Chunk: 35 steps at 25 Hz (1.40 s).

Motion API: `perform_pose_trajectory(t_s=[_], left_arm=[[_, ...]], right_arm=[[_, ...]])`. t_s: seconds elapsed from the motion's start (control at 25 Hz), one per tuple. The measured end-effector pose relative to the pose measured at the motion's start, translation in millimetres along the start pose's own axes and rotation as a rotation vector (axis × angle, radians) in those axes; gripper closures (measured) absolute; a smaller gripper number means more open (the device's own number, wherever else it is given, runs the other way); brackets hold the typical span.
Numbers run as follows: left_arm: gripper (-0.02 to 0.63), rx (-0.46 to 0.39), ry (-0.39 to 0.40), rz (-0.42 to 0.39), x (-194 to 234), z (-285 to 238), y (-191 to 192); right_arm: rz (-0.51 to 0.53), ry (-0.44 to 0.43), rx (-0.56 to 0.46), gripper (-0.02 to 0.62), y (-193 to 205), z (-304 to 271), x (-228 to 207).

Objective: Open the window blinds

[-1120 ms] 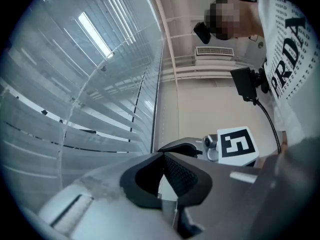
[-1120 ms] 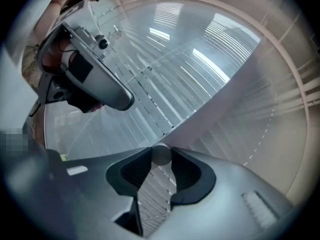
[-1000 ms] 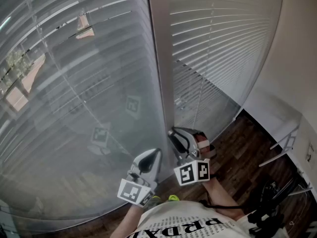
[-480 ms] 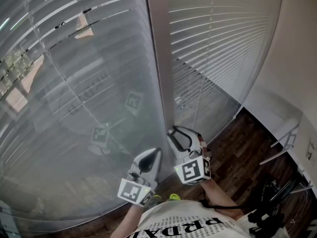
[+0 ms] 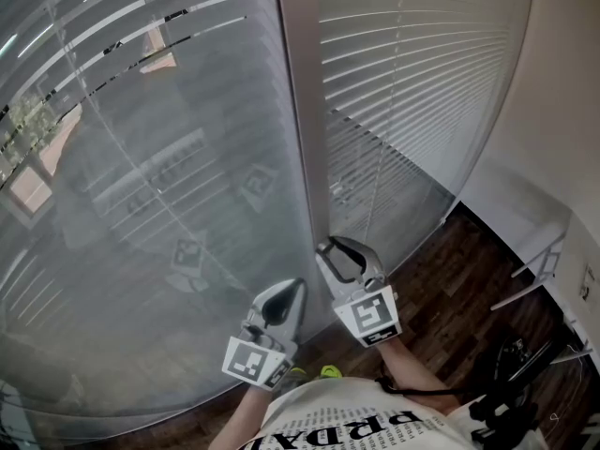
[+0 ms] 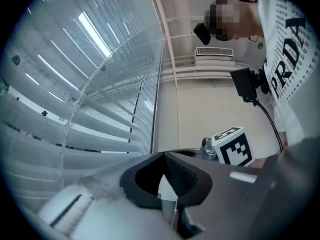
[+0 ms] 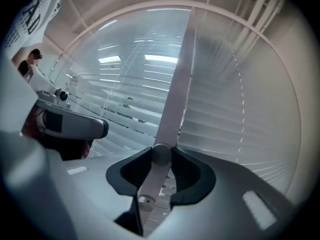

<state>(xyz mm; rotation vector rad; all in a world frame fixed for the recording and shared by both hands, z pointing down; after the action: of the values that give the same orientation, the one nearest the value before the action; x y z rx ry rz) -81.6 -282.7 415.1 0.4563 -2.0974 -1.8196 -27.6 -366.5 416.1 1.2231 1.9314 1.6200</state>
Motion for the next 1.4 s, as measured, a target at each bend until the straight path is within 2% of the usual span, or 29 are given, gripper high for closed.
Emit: perform_pose_trajectory(t_s=[0.56,1.04,1.24,1.32,1.4], left_arm=[[0.615,-0.001,-0.004,0.000,1.1,1.9,0.8],[0.615,-0.010,0.000,0.005,0.0,0.2,-1.6],[0.615,-0.011,-0.006,0.002,2.2,-1.3,-3.2],[0.615,-0.018,-0.004,0.005,2.6,-1.2,-3.5],[0.615,-0.022,-0.003,0.010,3.4,-1.0,-3.8]], right_arm=[[-0.230,-0.065,-0.045,0.475,5.5,-1.7,-3.6],[-0.258,-0.074,-0.049,0.474,5.8,-1.5,-4.1],[-0.200,-0.080,-0.030,0.472,6.2,-3.2,-4.7],[-0.102,-0.073,0.005,0.471,5.0,-2.2,-2.8],[0.051,-0.041,0.048,0.469,3.1,0.3,0.0]])
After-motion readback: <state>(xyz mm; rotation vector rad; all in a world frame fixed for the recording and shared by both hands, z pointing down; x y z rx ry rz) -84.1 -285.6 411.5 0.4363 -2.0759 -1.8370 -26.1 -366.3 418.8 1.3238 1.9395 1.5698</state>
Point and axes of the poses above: the fingertips, and each gripper's own axes: z backward along the fingers, x to its left, y out of its underside, the point moved 3 cm from there along z, backward along the fingers, and after that the axes turned 15 degrees about x, right-handed, at the moved point
